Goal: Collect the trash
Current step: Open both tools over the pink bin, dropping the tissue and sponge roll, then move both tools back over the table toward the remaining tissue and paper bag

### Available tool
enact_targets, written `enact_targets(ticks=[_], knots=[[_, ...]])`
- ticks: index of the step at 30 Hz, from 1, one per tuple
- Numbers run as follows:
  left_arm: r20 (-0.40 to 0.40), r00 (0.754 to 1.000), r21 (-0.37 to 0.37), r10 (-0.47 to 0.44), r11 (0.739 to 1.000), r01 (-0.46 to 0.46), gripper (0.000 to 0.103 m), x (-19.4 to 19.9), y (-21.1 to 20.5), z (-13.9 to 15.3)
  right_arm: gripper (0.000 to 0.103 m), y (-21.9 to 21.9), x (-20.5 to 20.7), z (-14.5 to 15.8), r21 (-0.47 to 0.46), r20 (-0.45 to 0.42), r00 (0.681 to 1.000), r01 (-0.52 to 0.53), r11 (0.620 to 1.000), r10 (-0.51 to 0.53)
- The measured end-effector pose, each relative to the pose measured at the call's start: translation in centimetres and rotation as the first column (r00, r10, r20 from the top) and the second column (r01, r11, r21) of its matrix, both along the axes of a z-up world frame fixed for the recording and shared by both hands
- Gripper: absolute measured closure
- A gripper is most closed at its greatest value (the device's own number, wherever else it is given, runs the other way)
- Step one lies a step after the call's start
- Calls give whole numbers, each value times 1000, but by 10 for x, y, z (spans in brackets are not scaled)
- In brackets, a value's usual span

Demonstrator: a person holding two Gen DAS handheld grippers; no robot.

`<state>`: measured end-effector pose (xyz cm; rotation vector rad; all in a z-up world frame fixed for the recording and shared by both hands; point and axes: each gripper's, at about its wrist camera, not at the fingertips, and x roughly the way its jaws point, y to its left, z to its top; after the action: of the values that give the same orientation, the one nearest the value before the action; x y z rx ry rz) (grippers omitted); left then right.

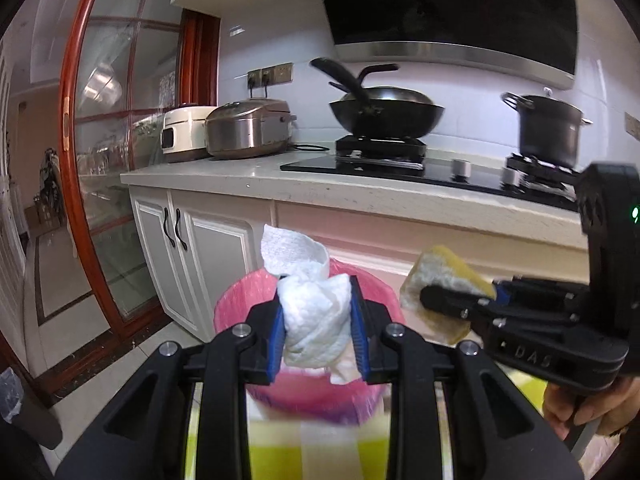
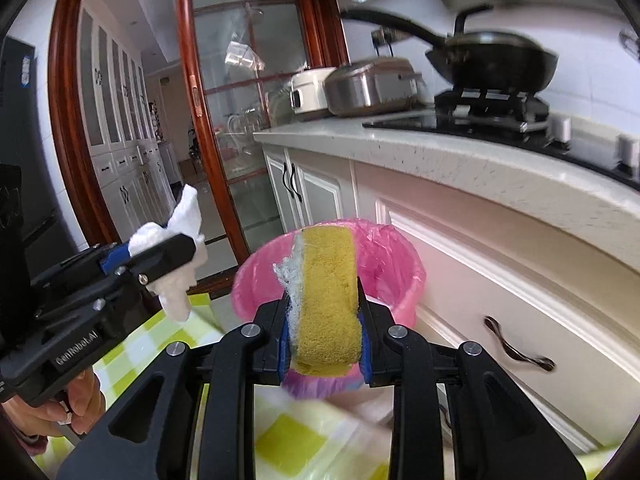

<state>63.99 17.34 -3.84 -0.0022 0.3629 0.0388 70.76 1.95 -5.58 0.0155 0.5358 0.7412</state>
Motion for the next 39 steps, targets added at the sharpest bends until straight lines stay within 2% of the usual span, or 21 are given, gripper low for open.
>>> enact_targets(ticks=[5, 8, 13, 14, 16, 17, 21, 25, 28, 32, 34, 39], knots=[[-11, 1000, -19, -7, 1000, 7, 74, 43, 22, -14, 76, 10, 50, -13, 48, -48, 999, -4, 999, 7], [-48, 998, -23, -27, 999, 26, 72, 71, 33, -31, 75, 17, 76, -26, 56, -78, 997, 4, 998, 0], [-70, 998, -24, 1, 1000, -2, 68, 93, 49, -56, 74, 36, 94, -51, 12, -104, 995, -4, 1000, 5], [-73, 997, -33, 5, 999, -8, 62, 95, 54, -61, 72, 40, 98, -57, -8, -100, 995, -6, 1000, 5], [-75, 997, -50, 3, 999, -6, 53, 94, 60, -66, 57, 44, 103, -62, -19, -99, 995, -12, 1000, 10], [-73, 997, -52, 1, 999, -5, 46, 95, 61, -69, 44, 44, 105, -65, -8, -106, 994, -16, 1000, 15], [-60, 998, -51, 11, 999, -14, 45, 87, 64, -68, 44, 44, 100, -62, -10, -83, 996, -17, 1000, 16], [-29, 999, -74, 29, 997, -32, 42, 60, 68, -53, 44, 22, 84, -46, 27, -74, 997, -19, 999, 21], [-15, 999, -72, 31, 997, -32, 38, 29, 65, -37, 44, 6, 53, -24, 30, -38, 999, -38, 999, 39], [20, 1000, -66, 17, 998, -16, 24, -27, 47, -3, 44, -18, -8, 12, 52, 6, 999, -45, 998, 45], [43, 999, -64, 4, 998, -1, 22, -55, 36, 14, 44, -30, -38, 29, 70, 13, 999, -40, 997, 39], [109, 994, -77, -8, 997, 16, 11, -145, 3, 61, 44, -55, -124, 69, 62, 72, 997, -38, 997, 34]])
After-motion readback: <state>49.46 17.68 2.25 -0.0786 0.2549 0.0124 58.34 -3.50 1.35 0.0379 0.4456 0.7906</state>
